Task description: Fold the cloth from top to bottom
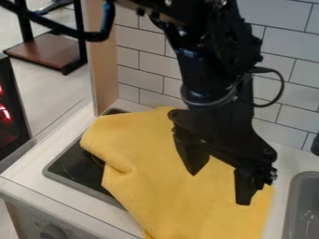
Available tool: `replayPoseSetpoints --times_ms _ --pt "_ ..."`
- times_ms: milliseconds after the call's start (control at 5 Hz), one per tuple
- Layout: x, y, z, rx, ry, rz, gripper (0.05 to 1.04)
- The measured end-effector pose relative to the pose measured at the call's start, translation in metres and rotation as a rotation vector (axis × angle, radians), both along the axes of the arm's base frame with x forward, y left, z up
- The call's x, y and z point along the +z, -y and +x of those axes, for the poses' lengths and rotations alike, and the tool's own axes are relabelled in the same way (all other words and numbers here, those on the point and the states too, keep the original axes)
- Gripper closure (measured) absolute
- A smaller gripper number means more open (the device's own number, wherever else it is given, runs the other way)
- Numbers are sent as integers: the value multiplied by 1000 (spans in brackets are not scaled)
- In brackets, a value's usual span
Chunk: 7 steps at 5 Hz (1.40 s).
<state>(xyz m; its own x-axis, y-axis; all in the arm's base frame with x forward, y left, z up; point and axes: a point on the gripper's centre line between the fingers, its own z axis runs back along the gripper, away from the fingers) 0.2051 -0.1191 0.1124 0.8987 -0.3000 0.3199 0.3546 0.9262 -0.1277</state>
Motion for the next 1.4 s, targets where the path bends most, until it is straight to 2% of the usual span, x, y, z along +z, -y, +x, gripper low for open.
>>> replayPoseSetpoints --times_ms 200,400,600,800,1000,1200,1400 --pt "-4 0 -3 -3 -17 3 83" --pt "-8 -6 0 19 -43 -16 83" --pt "-4 -31 7 115 -48 -14 83" --pt "3 -70 17 261 -23 11 83" --pt "4 -104 30 379 -18 15 83" --pt "-6 -145 50 520 -42 -3 84" --pt "-22 -179 77 544 -102 -63 83"
